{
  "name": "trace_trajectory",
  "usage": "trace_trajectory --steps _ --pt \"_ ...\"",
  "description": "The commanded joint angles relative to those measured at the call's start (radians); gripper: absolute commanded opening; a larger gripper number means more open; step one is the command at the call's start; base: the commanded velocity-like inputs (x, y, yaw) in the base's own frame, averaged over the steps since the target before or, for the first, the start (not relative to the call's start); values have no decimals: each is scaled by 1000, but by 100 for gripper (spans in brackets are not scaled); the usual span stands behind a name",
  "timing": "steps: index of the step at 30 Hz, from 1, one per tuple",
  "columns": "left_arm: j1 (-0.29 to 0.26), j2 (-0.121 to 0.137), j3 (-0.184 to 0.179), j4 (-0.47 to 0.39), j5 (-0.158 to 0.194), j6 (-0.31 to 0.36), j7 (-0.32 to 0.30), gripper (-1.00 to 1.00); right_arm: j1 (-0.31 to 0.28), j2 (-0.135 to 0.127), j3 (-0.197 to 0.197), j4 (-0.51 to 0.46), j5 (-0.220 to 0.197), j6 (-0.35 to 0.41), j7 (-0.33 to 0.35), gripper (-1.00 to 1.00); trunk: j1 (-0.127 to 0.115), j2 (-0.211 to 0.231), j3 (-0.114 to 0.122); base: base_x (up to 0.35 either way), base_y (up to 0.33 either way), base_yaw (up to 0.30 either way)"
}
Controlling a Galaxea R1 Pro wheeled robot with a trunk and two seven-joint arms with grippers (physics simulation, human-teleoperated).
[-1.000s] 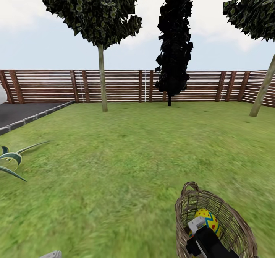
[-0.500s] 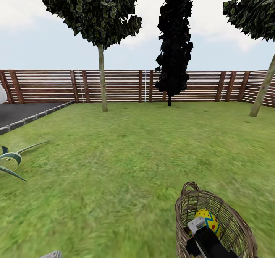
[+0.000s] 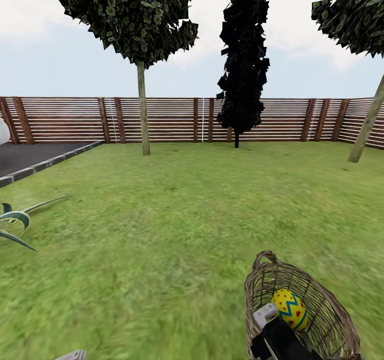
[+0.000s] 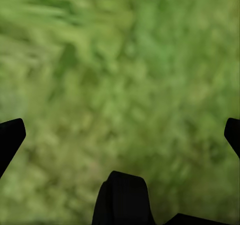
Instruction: Take the three Easter eggs out of the wicker basket on the lawn in the garden, then place them on the lawn next to a single tree (choose any tree) so that all three eggs are next to the same tree and none are left in the basket.
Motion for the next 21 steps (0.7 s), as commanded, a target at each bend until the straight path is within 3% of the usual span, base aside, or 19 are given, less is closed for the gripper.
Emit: trace_trajectory --steps 1,9,10,21 --pt "0 0 1 -2 3 4 0 100 -1 -1 3 -1 10 5 6 100 0 0 -1 0 0 0" --pt "0 -3 -1 0 0 3 1 100 -1 -8 -2 -5 6 5 6 100 0 0 -1 0 0 0" --pt "0 -3 -1 0 0 3 2 100 -1 -9 -2 -6 6 4 6 -100 0 0 -1 0 0 0" --pt "0 -12 -2 1 -1 3 3 100 -1 -14 -7 -7 5 5 5 -100 0 0 -1 0 0 0"
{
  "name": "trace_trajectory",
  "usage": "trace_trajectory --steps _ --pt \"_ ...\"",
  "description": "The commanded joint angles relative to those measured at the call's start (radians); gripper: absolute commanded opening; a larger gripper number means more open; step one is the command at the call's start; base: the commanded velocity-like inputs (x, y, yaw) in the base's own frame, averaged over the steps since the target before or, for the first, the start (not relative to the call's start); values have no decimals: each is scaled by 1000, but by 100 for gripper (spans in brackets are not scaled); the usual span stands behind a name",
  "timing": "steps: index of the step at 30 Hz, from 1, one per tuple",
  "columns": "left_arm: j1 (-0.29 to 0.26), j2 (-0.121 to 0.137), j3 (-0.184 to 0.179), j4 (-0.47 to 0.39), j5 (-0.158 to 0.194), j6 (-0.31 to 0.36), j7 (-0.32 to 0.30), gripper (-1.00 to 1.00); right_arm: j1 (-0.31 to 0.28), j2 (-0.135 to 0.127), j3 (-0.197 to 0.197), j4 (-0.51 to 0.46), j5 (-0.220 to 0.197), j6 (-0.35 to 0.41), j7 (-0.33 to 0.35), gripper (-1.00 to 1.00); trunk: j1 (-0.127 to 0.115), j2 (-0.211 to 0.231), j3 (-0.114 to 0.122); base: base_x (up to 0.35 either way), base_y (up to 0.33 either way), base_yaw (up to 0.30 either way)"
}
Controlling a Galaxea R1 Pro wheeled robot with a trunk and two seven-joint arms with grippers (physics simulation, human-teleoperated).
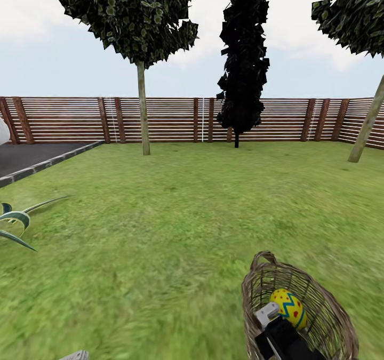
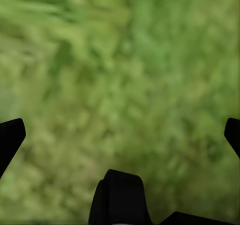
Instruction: Take the three Easter eggs out of the wicker basket on the lawn in the garden, then place them on the lawn next to a single tree (choose any tree) so that all three eggs are next to the same tree and none are left in the basket.
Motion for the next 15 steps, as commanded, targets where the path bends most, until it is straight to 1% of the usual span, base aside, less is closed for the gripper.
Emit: trace_trajectory --steps 1,7,9,15 --pt "0 0 1 -2 3 4 0 100 0 -2 3 -1 9 5 5 -100 0 0 -1 0 0 0" --pt "0 0 1 -2 3 4 0 100 -1 -3 1 -1 9 5 6 -100 0 0 -1 0 0 0" --pt "0 -5 1 -2 3 4 0 100 0 -3 1 -1 9 5 5 -100 0 0 -1 0 0 0" --pt "0 -6 1 -2 2 4 -1 100 0 -4 2 -2 8 5 7 -100 0 0 -1 0 0 0"
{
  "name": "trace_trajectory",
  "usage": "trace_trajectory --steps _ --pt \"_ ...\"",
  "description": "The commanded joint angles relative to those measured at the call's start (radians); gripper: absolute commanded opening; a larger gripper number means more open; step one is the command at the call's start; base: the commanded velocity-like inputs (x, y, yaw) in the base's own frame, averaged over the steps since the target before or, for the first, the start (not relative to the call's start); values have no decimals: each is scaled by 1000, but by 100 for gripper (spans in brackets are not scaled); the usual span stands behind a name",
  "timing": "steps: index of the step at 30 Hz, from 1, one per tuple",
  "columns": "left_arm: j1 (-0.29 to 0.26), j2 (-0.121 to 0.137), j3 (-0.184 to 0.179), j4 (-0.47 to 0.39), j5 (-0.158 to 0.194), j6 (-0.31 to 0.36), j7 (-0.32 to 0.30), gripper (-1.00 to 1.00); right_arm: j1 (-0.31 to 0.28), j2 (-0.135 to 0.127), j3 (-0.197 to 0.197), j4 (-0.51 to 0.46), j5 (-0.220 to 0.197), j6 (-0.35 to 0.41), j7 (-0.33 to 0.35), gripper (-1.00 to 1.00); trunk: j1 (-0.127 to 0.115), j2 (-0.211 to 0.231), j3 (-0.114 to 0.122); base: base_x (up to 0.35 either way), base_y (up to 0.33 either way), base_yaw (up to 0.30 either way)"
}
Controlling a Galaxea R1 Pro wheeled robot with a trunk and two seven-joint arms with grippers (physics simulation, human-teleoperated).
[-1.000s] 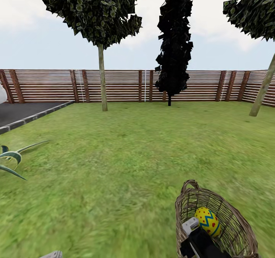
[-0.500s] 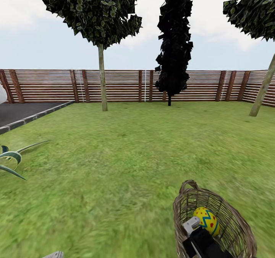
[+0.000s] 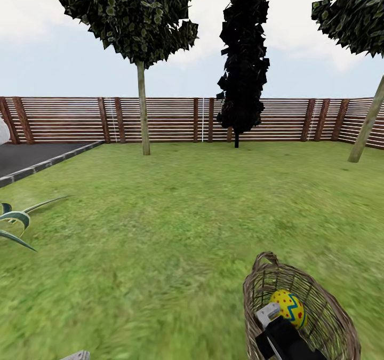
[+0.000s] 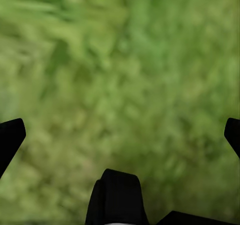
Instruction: Take the three Easter eggs out of the wicker basket on the lawn in the garden, then place them on the lawn next to a single tree (choose any tree) so that all three eggs are next to the same tree and none are left in the basket.
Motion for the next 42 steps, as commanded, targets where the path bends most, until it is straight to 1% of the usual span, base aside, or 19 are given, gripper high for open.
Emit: trace_trajectory --steps 1,4,5,6,7,10,34,37,40,42 --pt "0 0 1 -3 2 3 -1 100 -1 0 -55 -5 6 2 10 -100 0 0 -1 0 0 0" --pt "0 0 1 -2 2 3 -1 100 -1 0 -59 -7 6 3 16 -100 0 0 -1 0 0 0" --pt "0 0 1 -2 2 3 -1 100 -1 -1 -59 -7 6 3 40 -100 0 0 -1 0 0 0" --pt "0 0 1 -2 2 3 -1 100 -1 -2 -61 -7 9 4 87 -100 0 0 -1 0 0 0" --pt "0 0 1 -2 3 4 -1 100 -1 -3 -60 -4 15 5 98 -100 0 0 -1 0 0 0" --pt "0 0 1 -2 3 4 -1 100 -1 -1 -62 1 20 7 94 -100 0 0 -1 0 0 0" --pt "0 0 1 -2 4 6 -1 100 -1 -6 -66 3 23 13 90 -100 -92 168 74 0 0 0" --pt "0 0 1 -2 3 6 -2 100 -1 -19 -69 3 21 14 90 -100 -104 189 84 0 0 -231" --pt "0 -1 1 -2 2 6 -1 100 -1 -21 -69 3 22 14 90 -100 -115 210 93 0 0 -286" --pt "0 -8 1 -2 2 6 -1 100 -1 -21 -69 3 21 14 90 -100 -123 224 99 0 0 -288"
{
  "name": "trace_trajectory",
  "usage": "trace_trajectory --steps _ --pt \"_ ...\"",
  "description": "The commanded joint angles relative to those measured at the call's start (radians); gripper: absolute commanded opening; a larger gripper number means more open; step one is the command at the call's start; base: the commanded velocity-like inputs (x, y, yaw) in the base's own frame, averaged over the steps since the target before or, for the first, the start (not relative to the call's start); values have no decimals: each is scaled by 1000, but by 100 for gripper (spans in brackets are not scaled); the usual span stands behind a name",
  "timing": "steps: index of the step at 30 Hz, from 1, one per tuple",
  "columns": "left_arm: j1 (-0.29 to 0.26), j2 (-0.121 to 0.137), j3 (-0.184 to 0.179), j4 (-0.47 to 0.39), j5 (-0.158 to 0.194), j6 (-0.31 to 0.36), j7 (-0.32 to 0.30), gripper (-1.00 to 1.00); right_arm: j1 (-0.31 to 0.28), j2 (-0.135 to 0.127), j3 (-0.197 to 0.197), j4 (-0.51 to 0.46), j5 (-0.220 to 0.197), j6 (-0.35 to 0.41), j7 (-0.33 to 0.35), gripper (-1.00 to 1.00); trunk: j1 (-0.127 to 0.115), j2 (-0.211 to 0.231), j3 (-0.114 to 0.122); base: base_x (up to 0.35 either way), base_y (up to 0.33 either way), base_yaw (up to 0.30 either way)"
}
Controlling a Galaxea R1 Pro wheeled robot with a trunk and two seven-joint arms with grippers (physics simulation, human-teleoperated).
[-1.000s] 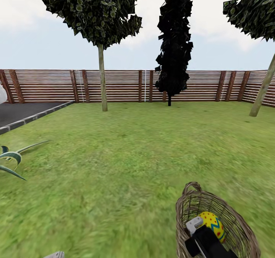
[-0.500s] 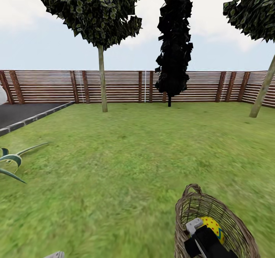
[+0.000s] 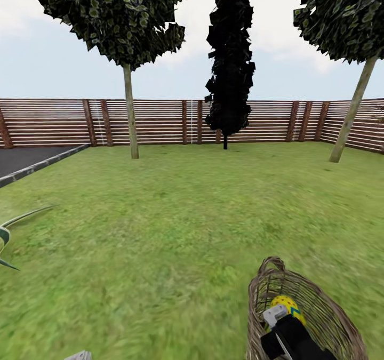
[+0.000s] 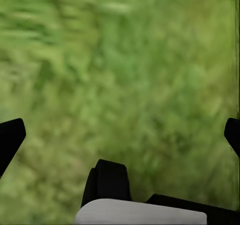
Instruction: Take the three Easter eggs out of the wicker basket on the lawn in the garden, then place them on the lawn next to a single tree (choose any tree) so that all three eggs are next to the same tree and none are left in the basket.
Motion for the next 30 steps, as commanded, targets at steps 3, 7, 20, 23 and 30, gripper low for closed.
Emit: trace_trajectory --steps 3,7,20,23,30 --pt "0 -2 1 -2 2 4 -1 100 -1 -6 2 -1 27 4 8 -100 -12 21 9 0 0 -288" --pt "0 -2 2 -2 2 4 -1 100 -1 -7 -28 -2 27 4 9 -100 -27 49 21 0 0 -289" --pt "0 -2 2 -2 2 4 -1 100 -1 -8 -38 -4 27 6 10 -100 -77 140 62 0 0 -288" --pt "0 -2 3 -2 2 4 -1 100 -1 -8 -39 -4 27 6 10 -100 -88 161 71 0 0 -288" --pt "0 -2 3 -2 2 4 -1 100 -1 -18 -39 -4 27 6 10 -100 -115 210 93 0 0 -289"
